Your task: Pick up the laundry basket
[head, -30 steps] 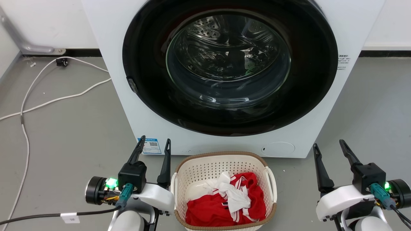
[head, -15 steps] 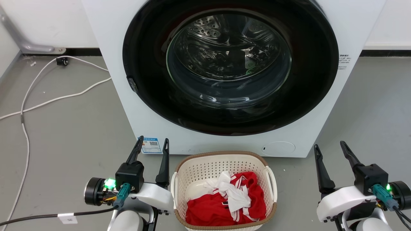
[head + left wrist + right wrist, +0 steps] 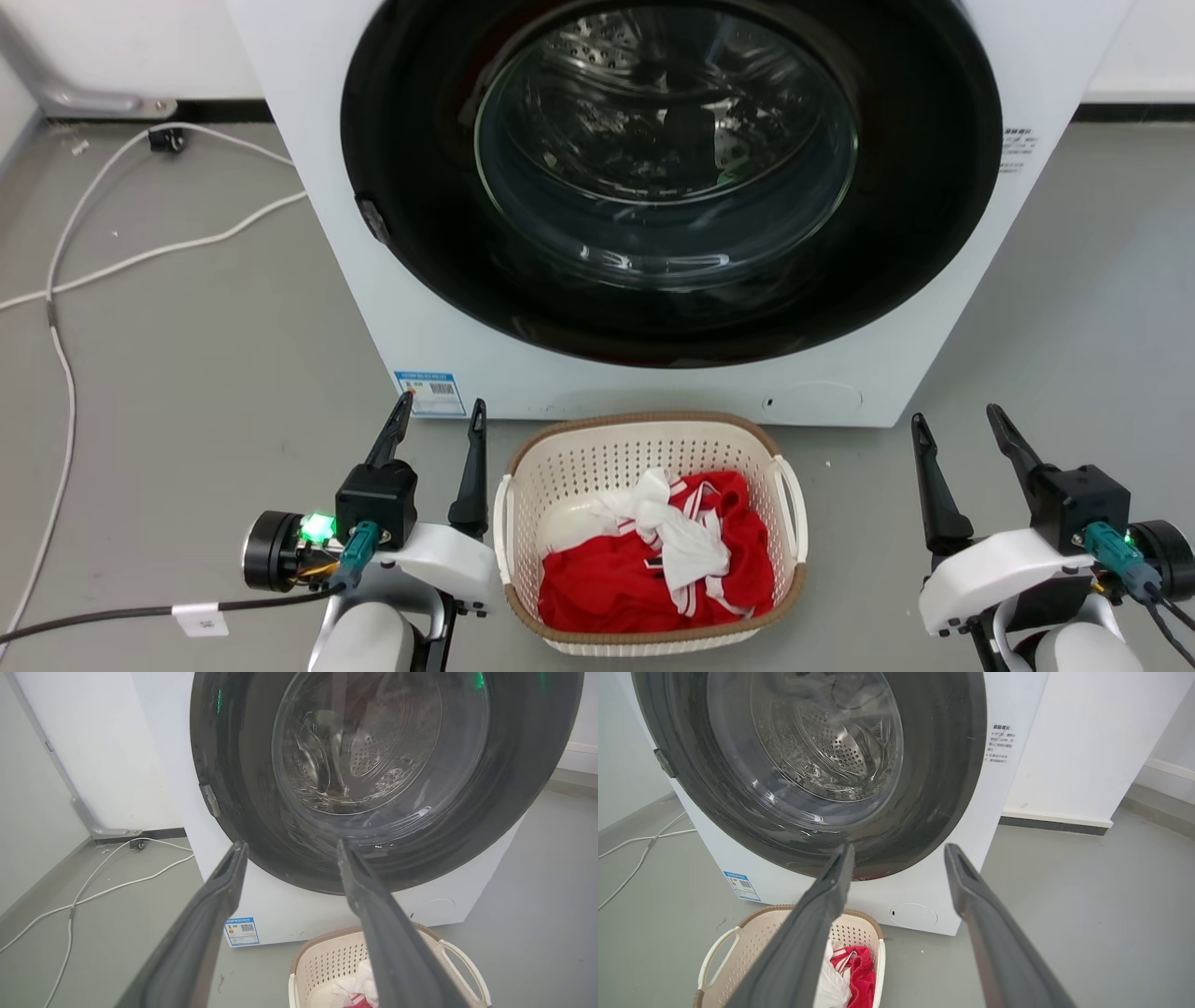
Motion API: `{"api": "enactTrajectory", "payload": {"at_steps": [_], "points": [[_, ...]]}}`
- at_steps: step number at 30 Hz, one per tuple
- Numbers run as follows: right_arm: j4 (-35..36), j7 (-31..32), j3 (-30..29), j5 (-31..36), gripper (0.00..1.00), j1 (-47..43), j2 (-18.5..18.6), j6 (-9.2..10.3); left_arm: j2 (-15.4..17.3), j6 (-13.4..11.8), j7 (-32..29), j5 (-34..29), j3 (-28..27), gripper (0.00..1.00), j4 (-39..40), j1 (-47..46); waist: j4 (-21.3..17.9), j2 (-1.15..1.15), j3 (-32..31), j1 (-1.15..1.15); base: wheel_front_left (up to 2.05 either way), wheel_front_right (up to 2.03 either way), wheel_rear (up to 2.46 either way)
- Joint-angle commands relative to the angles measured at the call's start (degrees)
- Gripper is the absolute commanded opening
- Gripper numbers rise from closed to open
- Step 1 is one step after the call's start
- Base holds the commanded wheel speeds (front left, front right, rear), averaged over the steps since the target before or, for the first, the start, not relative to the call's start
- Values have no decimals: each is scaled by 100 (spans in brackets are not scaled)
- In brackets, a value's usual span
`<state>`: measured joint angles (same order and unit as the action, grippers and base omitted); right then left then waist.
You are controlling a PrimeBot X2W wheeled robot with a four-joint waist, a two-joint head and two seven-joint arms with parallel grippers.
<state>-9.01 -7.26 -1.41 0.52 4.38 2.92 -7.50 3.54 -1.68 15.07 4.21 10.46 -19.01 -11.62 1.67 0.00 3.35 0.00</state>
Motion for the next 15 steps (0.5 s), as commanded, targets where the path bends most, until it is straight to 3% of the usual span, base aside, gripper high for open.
{"api": "enactTrajectory", "payload": {"at_steps": [1,15], "points": [[-55,16,2,-28,100,94,-7,2,19,-3,15,8,-30,100,-64,-101,-13,0,142,0,0,0,0],[-958,102,15,-223,100,989,-7,2,5,123,15,336,-247,100,-1186,-872,-98,0,1615,0,0,0,0]]}}
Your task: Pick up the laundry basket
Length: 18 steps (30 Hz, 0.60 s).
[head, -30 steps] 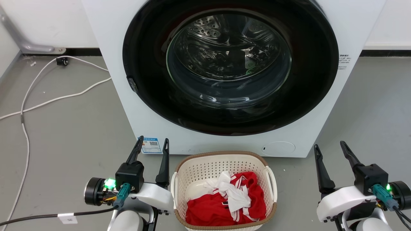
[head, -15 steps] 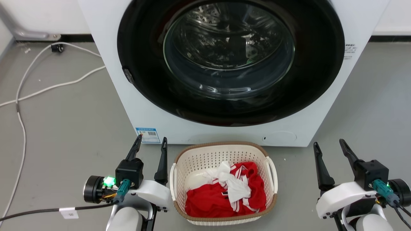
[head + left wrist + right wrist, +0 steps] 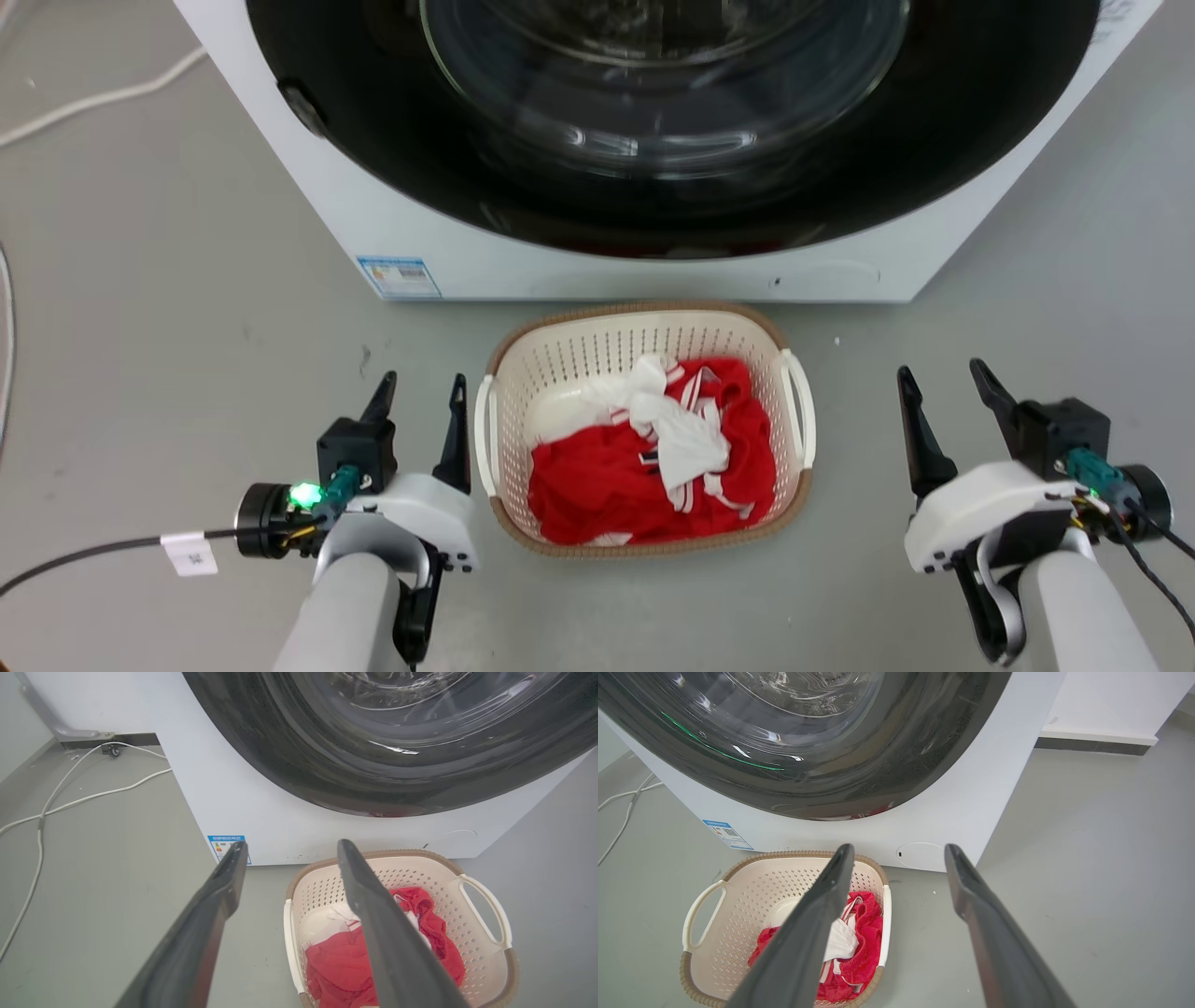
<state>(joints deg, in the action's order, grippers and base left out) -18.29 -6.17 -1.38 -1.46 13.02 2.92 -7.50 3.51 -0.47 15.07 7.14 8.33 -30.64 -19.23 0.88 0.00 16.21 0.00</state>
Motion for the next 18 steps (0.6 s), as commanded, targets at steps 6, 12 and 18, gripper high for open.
{"api": "enactTrajectory", "payload": {"at_steps": [6,12,18], "points": [[-641,34,146,-77,100,679,-6,3,43,103,15,170,-130,100,-547,-567,-65,0,921,0,0,0,0],[-1383,244,301,-53,100,1335,-6,3,112,275,12,319,-216,100,-1191,-1129,-138,0,1518,0,0,0,0],[-2070,396,480,-209,100,2007,-5,3,216,564,-212,526,-205,100,-1951,-1824,-172,0,2055,0,0,0,0]]}}
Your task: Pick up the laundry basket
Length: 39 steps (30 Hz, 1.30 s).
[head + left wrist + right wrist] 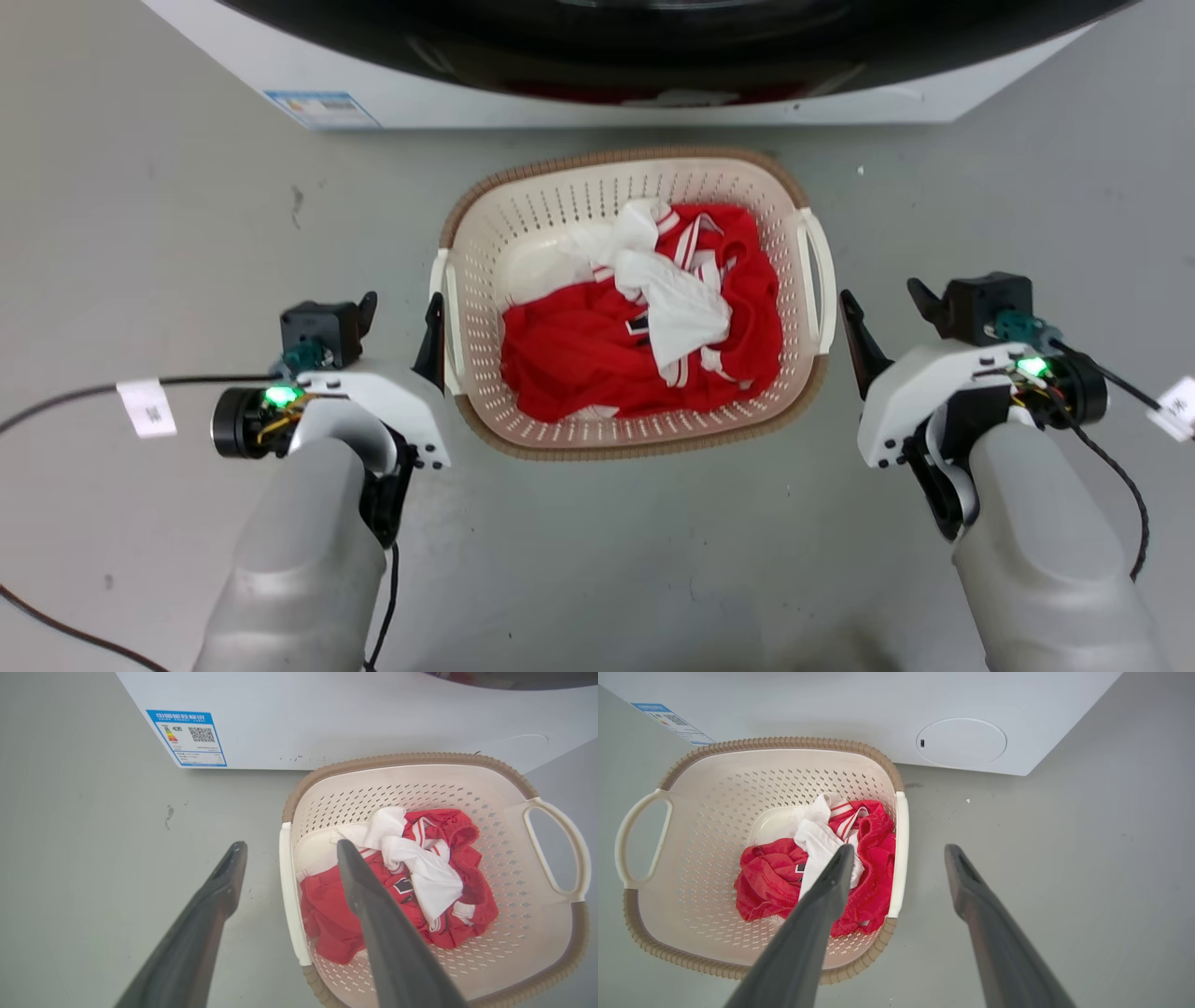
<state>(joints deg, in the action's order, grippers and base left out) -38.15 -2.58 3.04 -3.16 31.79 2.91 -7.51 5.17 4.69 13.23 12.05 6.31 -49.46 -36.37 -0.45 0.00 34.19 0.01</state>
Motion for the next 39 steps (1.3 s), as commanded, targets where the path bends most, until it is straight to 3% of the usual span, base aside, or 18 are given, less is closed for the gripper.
{"api": "enactTrajectory", "payload": {"at_steps": [1,12,23,35,36,37,38,39], "points": [[-211,76,76,-30,100,230,-4,4,69,86,-85,74,1,100,-189,-230,-47,0,324,-1,0,0,0],[-1551,474,619,-384,100,1306,-4,4,192,278,-887,620,263,100,-1219,-1165,-155,0,826,-1,0,0,0],[-2535,871,1187,-829,100,2348,-3,4,436,281,-1816,1556,1089,100,-1263,-1841,-143,0,1309,-1,0,0,0],[-3118,1160,1606,-1360,100,3009,-3,4,681,282,-2595,2370,1789,100,-1356,-2306,-86,0,1636,-1,0,0,0],[-3151,1192,1626,-1422,59,3022,-3,4,681,282,-2666,2427,1844,90,-1359,-2330,-80,0,1642,-1,0,0,0],[-3155,1215,1679,-1476,11,3038,-3,4,698,282,-2681,2465,1902,0,-1343,-2362,-73,0,1649,-1,0,0,0],[-3155,1222,1722,-1530,0,3057,-3,4,700,282,-2705,2526,1962,0,-1325,-2380,-72,0,1657,-1,0,0,0],[-3156,1234,1767,-1596,0,3060,-3,3,684,282,-2742,2578,2030,0,-1310,-2381,-69,0,1661,-1,0,0,0]]}}
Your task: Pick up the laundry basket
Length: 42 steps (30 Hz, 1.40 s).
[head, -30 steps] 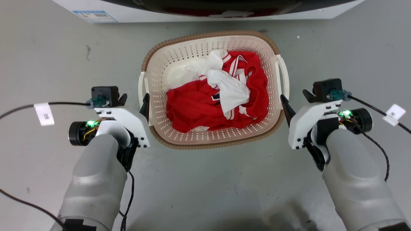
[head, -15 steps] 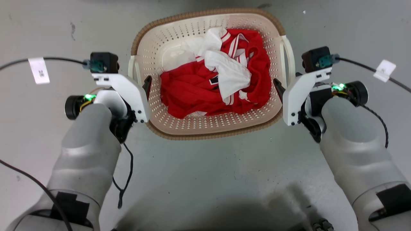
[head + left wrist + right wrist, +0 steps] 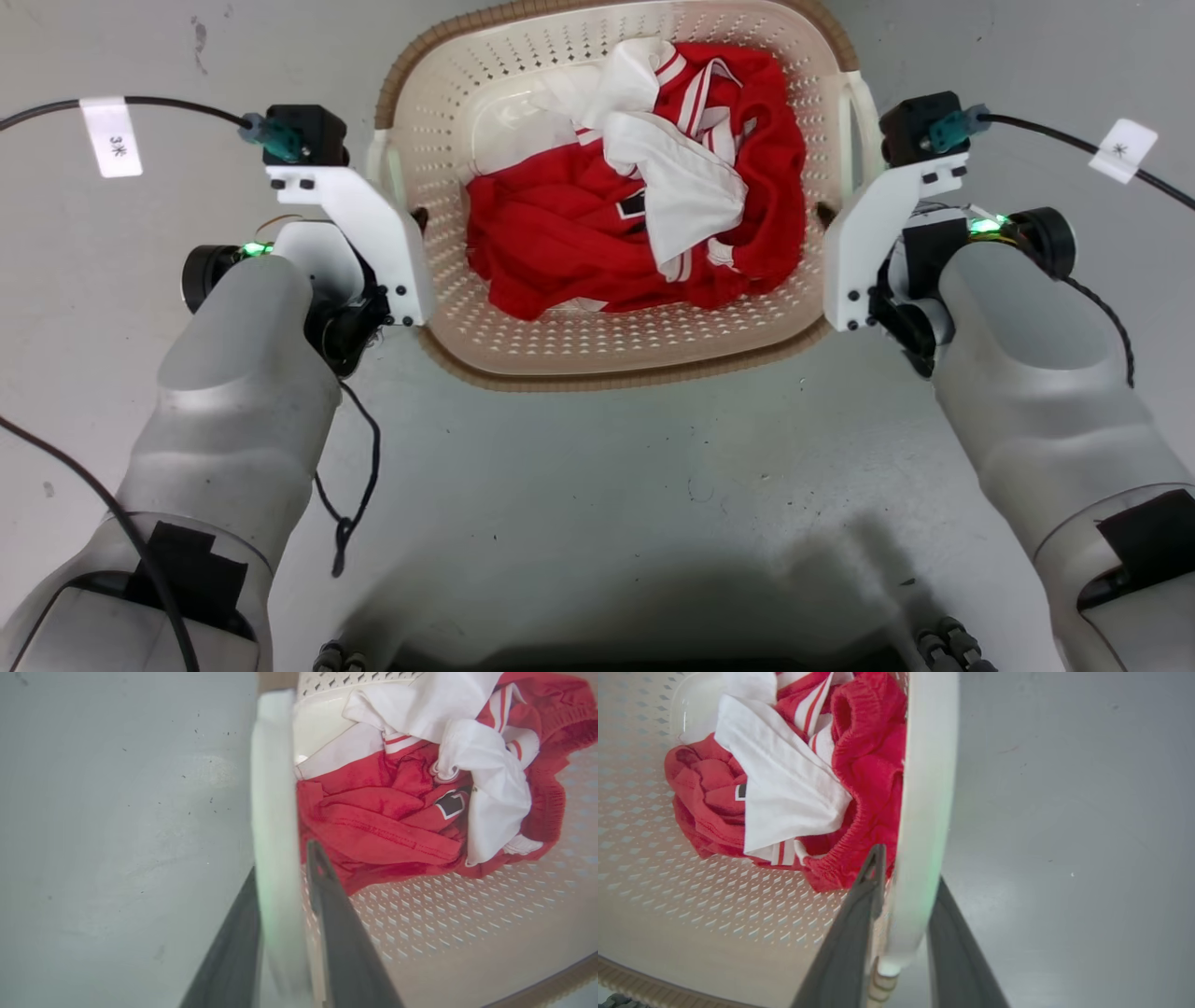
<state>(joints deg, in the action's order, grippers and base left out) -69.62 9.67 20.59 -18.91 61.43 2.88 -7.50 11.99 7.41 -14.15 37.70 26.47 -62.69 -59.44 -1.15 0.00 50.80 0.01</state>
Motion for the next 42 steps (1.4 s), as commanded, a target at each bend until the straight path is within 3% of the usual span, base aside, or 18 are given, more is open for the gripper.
{"api": "enactTrajectory", "payload": {"at_steps": [1,16,31,42], "points": [[-7,20,63,-80,0,93,-1,-4,18,10,-24,63,71,0,26,-73,4,0,2,-1,0,0,0],[35,335,798,-900,0,-213,-55,-23,-114,32,-469,724,889,0,-80,48,15,0,-430,-1,0,0,0],[-85,1528,1097,-1916,0,-712,-111,-36,-470,45,-1493,1460,1431,0,-293,515,121,0,-1932,-1,0,0,0],[-126,2465,1181,-2456,0,-1029,-133,-40,-506,47,-1997,1816,1715,0,-319,772,126,0,-2960,-1,0,0,0]]}}
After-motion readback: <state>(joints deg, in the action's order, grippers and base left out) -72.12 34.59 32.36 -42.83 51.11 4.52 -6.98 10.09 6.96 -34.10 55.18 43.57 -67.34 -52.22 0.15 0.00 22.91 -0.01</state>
